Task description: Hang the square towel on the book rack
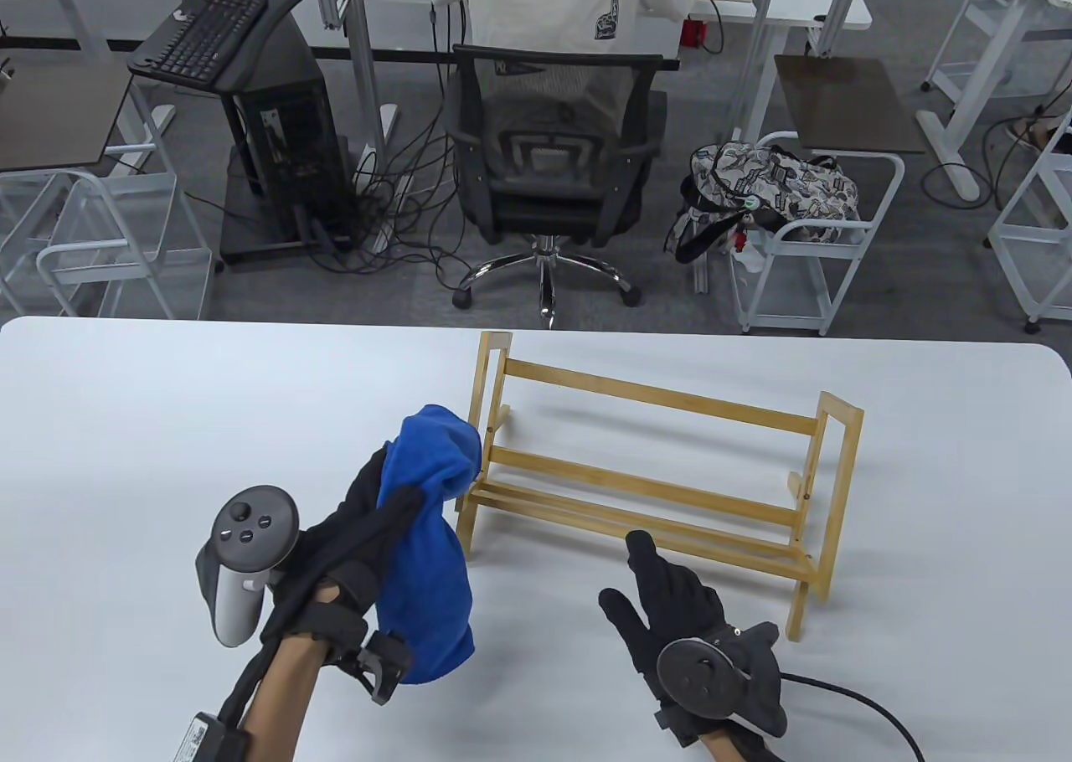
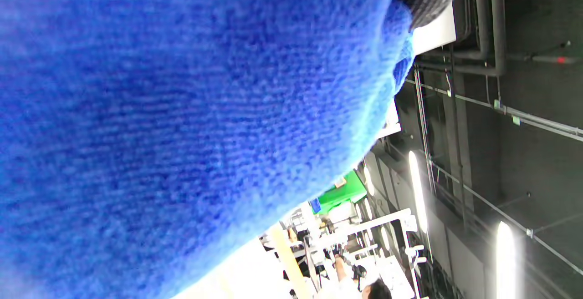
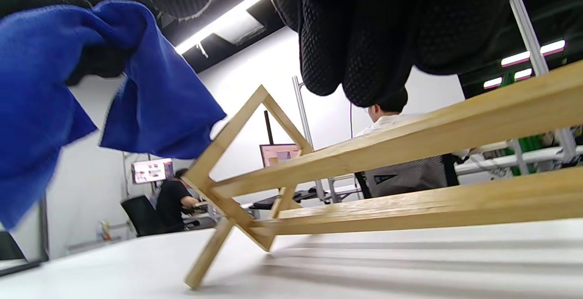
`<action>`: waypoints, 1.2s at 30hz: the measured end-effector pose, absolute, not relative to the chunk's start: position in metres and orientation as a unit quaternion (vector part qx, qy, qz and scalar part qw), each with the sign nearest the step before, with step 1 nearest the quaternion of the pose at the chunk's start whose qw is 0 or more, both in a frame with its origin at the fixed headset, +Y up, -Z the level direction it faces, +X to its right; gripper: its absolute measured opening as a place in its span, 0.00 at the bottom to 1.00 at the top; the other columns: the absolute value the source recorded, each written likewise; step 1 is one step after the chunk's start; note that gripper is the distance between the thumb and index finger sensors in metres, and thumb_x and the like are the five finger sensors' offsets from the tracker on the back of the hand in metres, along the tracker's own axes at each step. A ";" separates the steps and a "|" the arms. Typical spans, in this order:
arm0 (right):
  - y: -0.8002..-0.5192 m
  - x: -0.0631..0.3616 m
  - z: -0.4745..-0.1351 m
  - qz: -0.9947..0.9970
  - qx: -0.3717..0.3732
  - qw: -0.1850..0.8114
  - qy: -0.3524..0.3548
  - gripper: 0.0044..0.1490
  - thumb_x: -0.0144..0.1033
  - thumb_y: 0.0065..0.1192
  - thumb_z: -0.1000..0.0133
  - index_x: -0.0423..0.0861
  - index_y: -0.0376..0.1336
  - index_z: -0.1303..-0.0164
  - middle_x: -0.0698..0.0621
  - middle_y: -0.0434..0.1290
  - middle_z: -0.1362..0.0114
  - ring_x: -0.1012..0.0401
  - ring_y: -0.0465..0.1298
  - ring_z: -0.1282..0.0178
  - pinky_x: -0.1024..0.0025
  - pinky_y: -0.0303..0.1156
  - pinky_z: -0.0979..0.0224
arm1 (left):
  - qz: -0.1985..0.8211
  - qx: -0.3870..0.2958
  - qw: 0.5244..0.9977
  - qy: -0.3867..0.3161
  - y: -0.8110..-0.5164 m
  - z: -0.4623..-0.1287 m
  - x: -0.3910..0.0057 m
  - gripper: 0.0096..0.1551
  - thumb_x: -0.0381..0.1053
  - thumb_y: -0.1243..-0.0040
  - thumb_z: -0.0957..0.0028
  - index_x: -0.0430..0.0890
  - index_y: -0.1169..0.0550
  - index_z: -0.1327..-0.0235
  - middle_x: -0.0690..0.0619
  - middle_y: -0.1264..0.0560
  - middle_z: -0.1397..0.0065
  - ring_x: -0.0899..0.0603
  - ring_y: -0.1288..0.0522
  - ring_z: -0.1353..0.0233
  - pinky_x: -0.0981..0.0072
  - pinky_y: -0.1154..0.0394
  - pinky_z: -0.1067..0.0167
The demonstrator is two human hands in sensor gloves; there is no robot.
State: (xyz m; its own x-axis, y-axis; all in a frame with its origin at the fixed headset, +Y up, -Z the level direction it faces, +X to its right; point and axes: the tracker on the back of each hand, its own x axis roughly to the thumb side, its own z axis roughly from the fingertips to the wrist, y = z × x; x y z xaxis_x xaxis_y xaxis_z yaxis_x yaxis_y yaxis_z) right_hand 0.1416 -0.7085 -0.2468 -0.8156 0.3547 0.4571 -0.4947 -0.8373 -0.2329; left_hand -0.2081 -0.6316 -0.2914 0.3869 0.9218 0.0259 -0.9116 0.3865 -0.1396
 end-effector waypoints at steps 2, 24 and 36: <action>-0.708 0.143 -0.247 0.930 0.204 0.255 -0.167 0.44 0.49 0.45 0.31 0.27 0.53 0.18 0.33 0.74 0.30 0.38 0.76 0.36 0.40 0.73 0.39 | 0.548 -0.057 0.832 -0.059 -0.633 -0.293 -0.197 0.41 0.65 0.46 0.37 0.48 0.43 0.18 0.51 0.22 0.28 0.51 0.15 0.44 0.58 0.19 0.48; -0.710 0.157 -0.251 0.822 0.206 0.522 -0.098 0.42 0.50 0.39 0.30 0.29 0.58 0.21 0.33 0.74 0.31 0.37 0.76 0.36 0.38 0.72 0.38 | 0.513 -0.131 0.837 -0.141 -0.659 -0.302 -0.086 0.41 0.65 0.47 0.37 0.50 0.45 0.17 0.50 0.26 0.23 0.48 0.16 0.40 0.56 0.20 0.45; -0.716 0.163 -0.257 0.797 0.195 0.569 -0.057 0.48 0.54 0.44 0.30 0.28 0.48 0.15 0.28 0.68 0.25 0.33 0.71 0.32 0.35 0.68 0.36 | 0.470 -0.149 0.854 -0.167 -0.672 -0.299 -0.051 0.43 0.70 0.52 0.38 0.51 0.46 0.16 0.44 0.39 0.15 0.47 0.19 0.35 0.54 0.22 0.41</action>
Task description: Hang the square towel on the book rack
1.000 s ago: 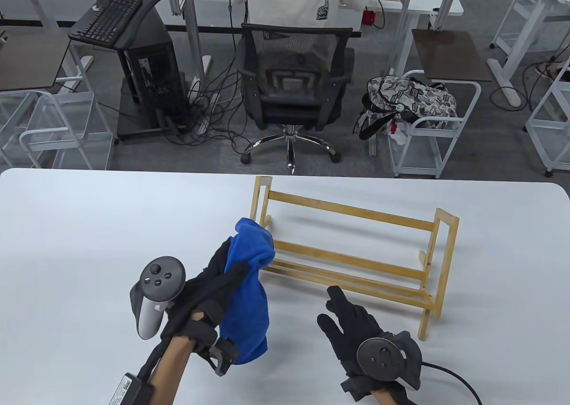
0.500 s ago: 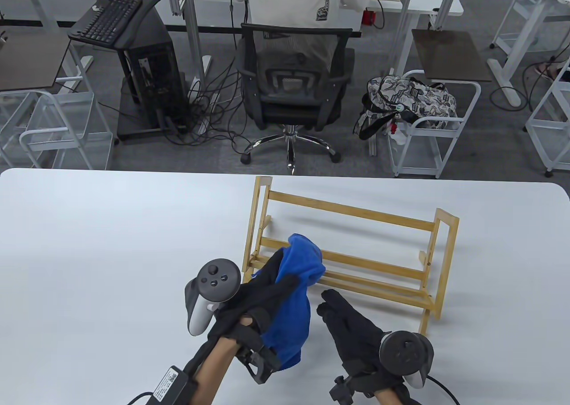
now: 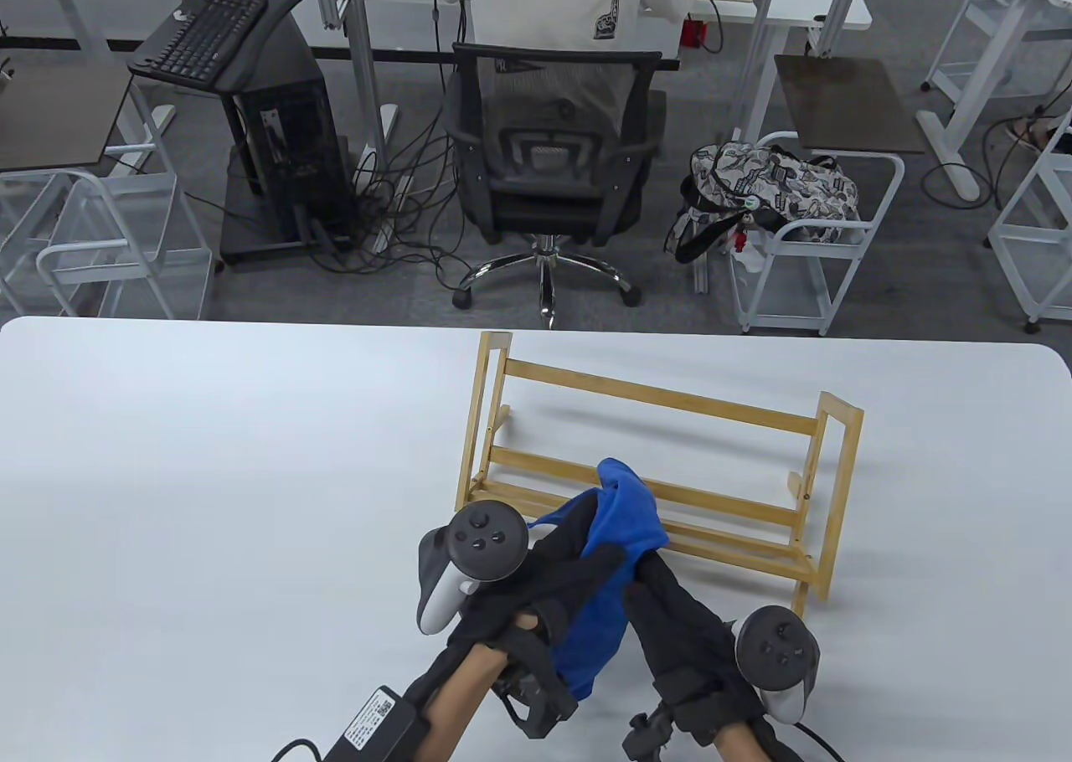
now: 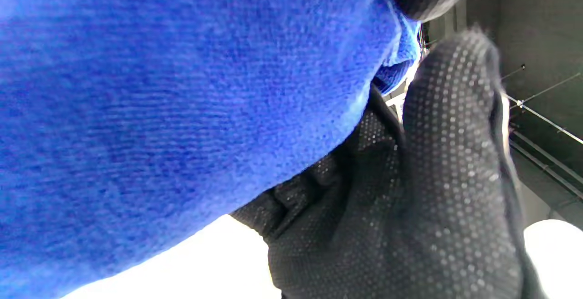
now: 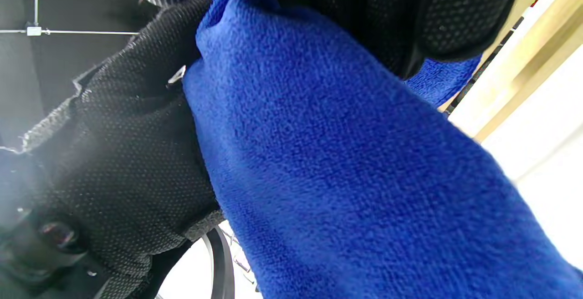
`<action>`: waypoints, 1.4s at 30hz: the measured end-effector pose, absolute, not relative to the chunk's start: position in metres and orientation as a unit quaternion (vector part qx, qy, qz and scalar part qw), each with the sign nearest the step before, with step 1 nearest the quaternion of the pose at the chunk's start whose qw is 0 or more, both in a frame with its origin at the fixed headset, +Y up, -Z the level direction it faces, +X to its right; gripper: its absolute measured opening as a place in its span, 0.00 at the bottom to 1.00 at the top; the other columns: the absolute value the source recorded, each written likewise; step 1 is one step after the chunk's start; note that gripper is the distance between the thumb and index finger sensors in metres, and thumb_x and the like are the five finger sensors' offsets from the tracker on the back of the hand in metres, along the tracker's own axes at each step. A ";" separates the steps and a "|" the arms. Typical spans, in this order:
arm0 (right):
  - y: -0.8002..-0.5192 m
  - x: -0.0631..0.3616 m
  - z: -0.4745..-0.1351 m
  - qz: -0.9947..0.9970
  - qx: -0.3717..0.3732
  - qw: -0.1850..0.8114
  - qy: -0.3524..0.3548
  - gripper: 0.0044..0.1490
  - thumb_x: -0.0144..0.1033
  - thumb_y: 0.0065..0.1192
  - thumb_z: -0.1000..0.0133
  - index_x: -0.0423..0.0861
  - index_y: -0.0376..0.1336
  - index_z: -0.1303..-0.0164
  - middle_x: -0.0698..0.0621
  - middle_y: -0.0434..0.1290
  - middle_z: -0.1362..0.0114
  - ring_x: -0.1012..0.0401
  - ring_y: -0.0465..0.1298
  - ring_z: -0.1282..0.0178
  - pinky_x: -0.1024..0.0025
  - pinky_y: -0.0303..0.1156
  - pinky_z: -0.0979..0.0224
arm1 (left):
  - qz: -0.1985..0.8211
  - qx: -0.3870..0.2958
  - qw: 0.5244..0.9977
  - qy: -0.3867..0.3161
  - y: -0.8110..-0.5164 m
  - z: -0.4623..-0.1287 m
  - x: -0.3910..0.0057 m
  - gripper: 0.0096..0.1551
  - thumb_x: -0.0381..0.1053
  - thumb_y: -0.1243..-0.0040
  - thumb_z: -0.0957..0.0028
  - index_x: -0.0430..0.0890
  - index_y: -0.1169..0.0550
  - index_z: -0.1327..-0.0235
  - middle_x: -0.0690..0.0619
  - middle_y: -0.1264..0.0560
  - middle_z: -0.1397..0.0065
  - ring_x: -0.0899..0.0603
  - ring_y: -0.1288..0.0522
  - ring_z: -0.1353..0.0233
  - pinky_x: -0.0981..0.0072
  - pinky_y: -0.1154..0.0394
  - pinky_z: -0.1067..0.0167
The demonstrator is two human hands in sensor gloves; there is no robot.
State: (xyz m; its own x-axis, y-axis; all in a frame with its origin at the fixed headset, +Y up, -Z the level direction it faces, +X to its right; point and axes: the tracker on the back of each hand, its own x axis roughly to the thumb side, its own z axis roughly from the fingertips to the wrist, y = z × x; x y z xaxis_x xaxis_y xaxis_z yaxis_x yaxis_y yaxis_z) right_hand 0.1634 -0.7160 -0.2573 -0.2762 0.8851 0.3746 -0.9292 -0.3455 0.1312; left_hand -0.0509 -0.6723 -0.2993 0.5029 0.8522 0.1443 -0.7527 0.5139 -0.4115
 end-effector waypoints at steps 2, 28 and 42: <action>-0.715 0.164 -0.257 0.803 0.195 0.561 -0.059 0.49 0.54 0.46 0.30 0.28 0.47 0.14 0.29 0.68 0.25 0.33 0.70 0.32 0.35 0.68 0.36 | 0.469 -0.150 0.854 -0.168 -0.674 -0.299 -0.048 0.45 0.73 0.57 0.39 0.49 0.46 0.15 0.42 0.39 0.15 0.47 0.20 0.35 0.53 0.23 0.40; -0.709 0.175 -0.261 0.804 0.166 0.565 -0.089 0.43 0.38 0.60 0.33 0.33 0.46 0.16 0.39 0.75 0.36 0.45 0.77 0.43 0.46 0.74 0.41 | 0.410 -0.097 0.897 -0.131 -0.684 -0.262 -0.103 0.46 0.75 0.58 0.40 0.48 0.41 0.16 0.39 0.36 0.16 0.38 0.21 0.32 0.46 0.24 0.40; -0.709 0.185 -0.266 0.772 0.145 0.615 -0.067 0.42 0.38 0.60 0.32 0.34 0.45 0.16 0.38 0.75 0.35 0.45 0.77 0.42 0.45 0.74 0.41 | 0.423 -0.089 0.897 -0.091 -0.724 -0.258 -0.135 0.45 0.74 0.57 0.40 0.48 0.40 0.17 0.39 0.35 0.17 0.38 0.21 0.32 0.46 0.24 0.40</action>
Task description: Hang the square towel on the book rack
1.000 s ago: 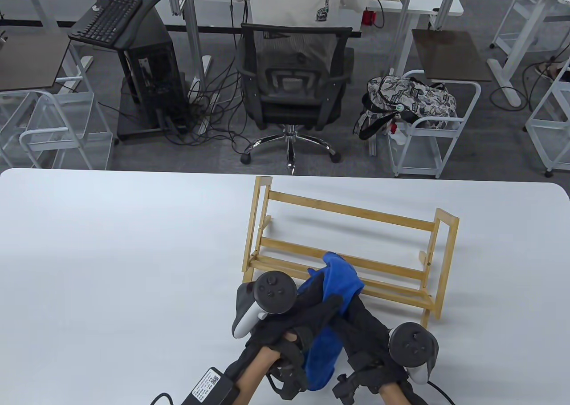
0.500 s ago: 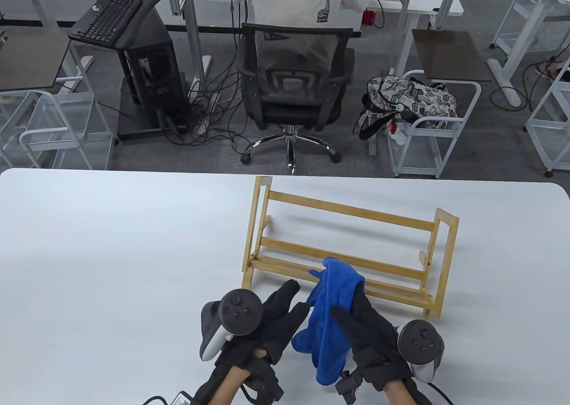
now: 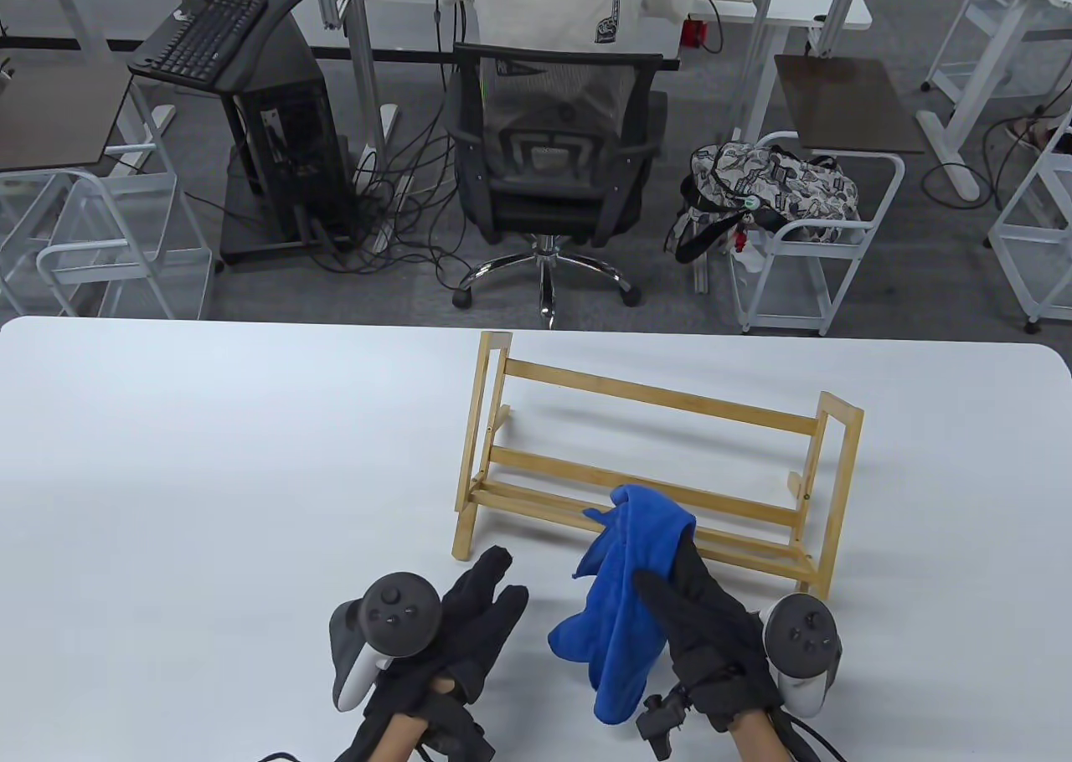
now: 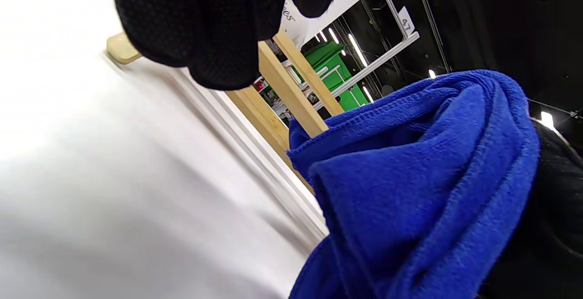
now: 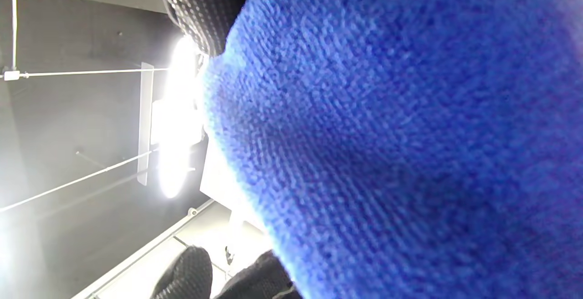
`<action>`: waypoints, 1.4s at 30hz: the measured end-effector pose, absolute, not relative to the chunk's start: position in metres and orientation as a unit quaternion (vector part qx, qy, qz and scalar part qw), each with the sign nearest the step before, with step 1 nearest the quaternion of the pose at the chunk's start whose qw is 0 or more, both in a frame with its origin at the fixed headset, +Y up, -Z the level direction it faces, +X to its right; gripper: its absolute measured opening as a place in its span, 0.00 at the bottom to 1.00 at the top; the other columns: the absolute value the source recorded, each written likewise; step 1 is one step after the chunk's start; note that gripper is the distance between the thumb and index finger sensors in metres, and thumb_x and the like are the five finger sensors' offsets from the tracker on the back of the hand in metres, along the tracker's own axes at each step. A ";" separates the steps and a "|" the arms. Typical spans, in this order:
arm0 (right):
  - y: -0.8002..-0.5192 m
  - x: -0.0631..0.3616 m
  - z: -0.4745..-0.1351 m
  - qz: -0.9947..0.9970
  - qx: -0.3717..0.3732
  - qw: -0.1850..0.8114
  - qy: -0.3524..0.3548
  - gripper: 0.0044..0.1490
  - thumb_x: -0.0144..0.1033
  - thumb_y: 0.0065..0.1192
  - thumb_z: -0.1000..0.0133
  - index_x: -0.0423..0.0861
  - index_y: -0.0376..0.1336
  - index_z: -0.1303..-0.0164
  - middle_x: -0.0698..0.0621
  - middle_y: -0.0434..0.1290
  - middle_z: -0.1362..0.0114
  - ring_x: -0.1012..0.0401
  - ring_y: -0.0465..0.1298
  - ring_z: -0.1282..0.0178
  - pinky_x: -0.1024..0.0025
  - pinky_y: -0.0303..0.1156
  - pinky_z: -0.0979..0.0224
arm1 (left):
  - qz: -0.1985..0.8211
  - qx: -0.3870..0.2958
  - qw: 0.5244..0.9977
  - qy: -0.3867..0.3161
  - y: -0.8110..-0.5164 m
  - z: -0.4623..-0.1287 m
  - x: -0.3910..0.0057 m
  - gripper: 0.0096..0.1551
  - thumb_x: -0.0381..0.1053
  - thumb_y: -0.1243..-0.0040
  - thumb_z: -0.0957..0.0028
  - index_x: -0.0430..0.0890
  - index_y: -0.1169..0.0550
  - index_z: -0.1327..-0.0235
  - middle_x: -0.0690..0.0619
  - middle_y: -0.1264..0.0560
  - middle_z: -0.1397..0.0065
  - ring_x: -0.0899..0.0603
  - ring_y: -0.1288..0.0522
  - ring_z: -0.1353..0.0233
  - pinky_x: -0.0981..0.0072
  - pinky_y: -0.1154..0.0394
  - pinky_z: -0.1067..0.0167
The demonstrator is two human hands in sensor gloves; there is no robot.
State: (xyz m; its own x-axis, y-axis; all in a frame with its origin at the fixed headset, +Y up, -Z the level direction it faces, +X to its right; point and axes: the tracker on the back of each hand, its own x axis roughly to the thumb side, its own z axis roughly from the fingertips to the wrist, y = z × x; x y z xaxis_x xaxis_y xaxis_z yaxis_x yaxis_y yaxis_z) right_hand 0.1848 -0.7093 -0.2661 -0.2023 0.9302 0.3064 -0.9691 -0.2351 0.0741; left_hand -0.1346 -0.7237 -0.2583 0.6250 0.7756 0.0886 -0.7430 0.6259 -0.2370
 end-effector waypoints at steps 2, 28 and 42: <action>-0.708 0.186 -0.267 0.763 0.142 0.628 -0.065 0.42 0.37 0.59 0.32 0.34 0.45 0.16 0.38 0.75 0.35 0.44 0.77 0.42 0.45 0.74 0.40 | 0.426 -0.093 0.895 -0.092 -0.725 -0.258 -0.135 0.45 0.74 0.57 0.40 0.48 0.40 0.17 0.39 0.35 0.17 0.38 0.21 0.32 0.46 0.24 0.40; -0.629 0.205 -0.344 0.754 0.110 0.641 -0.093 0.39 0.36 0.58 0.31 0.37 0.46 0.16 0.37 0.76 0.38 0.45 0.77 0.45 0.45 0.74 0.41 | 0.433 -0.072 0.894 -0.088 -0.720 -0.255 -0.142 0.45 0.73 0.57 0.40 0.47 0.39 0.17 0.39 0.35 0.17 0.38 0.21 0.32 0.46 0.24 0.40; -0.595 0.194 -0.396 0.762 0.091 0.626 -0.139 0.38 0.35 0.57 0.31 0.39 0.46 0.16 0.37 0.75 0.36 0.45 0.77 0.45 0.46 0.75 0.41 | 0.427 -0.061 0.898 -0.081 -0.719 -0.256 -0.146 0.44 0.73 0.56 0.40 0.47 0.39 0.17 0.39 0.35 0.17 0.38 0.21 0.32 0.46 0.24 0.40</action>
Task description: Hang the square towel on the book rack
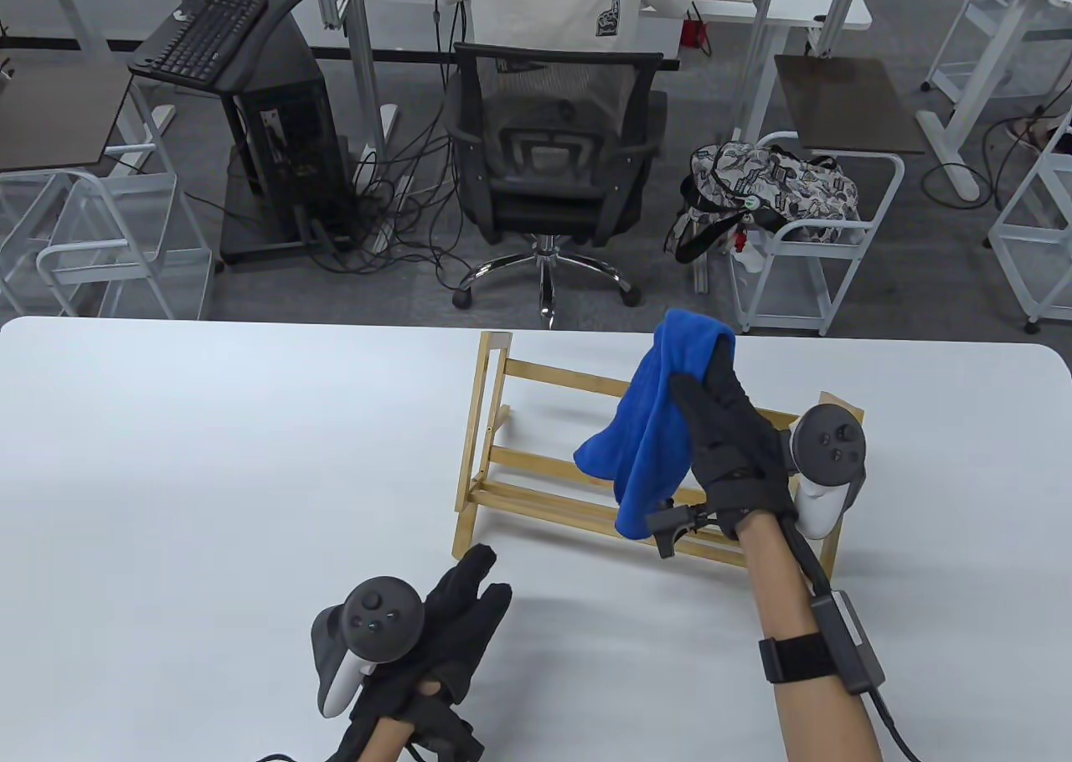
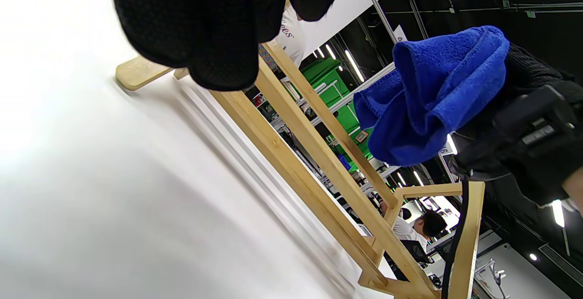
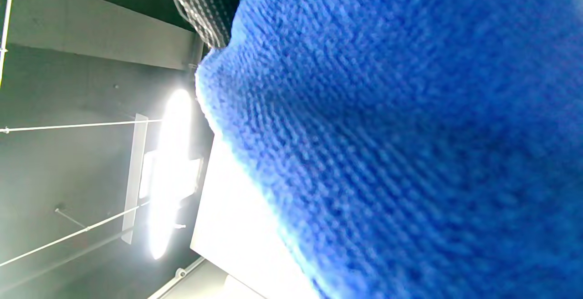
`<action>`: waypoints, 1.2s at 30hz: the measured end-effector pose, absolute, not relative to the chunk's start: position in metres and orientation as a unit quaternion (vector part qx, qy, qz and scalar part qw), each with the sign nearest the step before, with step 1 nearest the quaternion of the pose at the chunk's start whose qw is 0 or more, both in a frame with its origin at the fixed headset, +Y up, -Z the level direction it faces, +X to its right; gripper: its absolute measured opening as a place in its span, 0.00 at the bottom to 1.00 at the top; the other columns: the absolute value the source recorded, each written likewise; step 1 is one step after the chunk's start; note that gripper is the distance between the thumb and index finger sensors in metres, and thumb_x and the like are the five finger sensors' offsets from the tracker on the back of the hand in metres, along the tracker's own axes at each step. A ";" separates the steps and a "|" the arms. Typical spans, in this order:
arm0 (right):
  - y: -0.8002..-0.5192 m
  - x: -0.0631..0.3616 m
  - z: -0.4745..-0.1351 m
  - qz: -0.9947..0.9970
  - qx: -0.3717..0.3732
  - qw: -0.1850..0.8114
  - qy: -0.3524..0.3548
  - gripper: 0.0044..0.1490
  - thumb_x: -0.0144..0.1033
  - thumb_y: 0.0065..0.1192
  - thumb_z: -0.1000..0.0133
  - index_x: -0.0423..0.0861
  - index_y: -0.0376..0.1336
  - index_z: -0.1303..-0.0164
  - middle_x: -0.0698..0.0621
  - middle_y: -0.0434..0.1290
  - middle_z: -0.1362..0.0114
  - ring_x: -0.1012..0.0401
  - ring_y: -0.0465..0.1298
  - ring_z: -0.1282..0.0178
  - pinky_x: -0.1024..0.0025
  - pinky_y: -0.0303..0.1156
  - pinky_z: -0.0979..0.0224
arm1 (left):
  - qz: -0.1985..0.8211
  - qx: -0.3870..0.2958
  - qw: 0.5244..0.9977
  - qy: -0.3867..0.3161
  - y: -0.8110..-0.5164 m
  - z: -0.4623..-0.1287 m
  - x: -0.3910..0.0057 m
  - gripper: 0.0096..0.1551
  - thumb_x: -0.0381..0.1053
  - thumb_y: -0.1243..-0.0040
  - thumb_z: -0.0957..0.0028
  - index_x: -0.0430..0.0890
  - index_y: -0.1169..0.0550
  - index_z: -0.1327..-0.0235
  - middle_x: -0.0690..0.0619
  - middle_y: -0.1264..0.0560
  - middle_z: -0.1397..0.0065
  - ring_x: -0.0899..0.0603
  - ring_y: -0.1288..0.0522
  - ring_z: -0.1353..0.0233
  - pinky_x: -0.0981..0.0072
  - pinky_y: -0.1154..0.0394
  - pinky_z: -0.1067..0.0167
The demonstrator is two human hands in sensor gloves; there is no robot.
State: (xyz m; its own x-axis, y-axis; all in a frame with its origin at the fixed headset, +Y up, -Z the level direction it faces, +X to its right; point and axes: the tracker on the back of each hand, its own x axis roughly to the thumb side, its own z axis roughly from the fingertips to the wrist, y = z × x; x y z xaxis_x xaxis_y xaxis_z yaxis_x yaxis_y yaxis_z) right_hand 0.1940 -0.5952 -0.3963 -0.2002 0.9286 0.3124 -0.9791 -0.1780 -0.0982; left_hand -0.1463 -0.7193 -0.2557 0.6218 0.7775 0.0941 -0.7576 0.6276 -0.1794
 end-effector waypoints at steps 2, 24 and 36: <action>-0.592 0.191 -0.405 0.764 0.088 0.622 -0.145 0.38 0.35 0.58 0.31 0.39 0.46 0.16 0.37 0.75 0.35 0.46 0.77 0.45 0.46 0.75 0.42 | 0.427 -0.060 0.899 -0.079 -0.719 -0.256 -0.147 0.44 0.73 0.56 0.40 0.47 0.39 0.18 0.39 0.35 0.17 0.38 0.21 0.32 0.46 0.24 0.40; -0.591 0.179 -0.469 0.762 0.046 0.628 -0.153 0.37 0.29 0.58 0.32 0.41 0.46 0.16 0.34 0.68 0.23 0.50 0.79 0.47 0.50 0.77 0.43 | 0.423 -0.051 0.903 -0.060 -0.718 -0.257 -0.156 0.44 0.73 0.56 0.40 0.47 0.39 0.18 0.39 0.35 0.17 0.38 0.21 0.32 0.46 0.24 0.40; -0.615 0.190 -0.482 0.783 0.018 0.607 -0.132 0.37 0.27 0.57 0.32 0.42 0.46 0.16 0.33 0.60 0.17 0.49 0.78 0.44 0.47 0.75 0.39 | 0.416 -0.053 0.906 -0.058 -0.719 -0.258 -0.156 0.44 0.73 0.56 0.40 0.48 0.39 0.18 0.39 0.35 0.17 0.38 0.21 0.32 0.46 0.24 0.40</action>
State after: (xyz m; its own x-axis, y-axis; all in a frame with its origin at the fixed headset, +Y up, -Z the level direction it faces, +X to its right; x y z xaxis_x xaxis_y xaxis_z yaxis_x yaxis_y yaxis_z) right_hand 0.1899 -0.6148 -0.4825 -0.2622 0.9465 0.1882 -0.9560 -0.2282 -0.1842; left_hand -0.1562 -0.7186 -0.2583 0.6469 0.7601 0.0609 -0.7480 0.6481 -0.1434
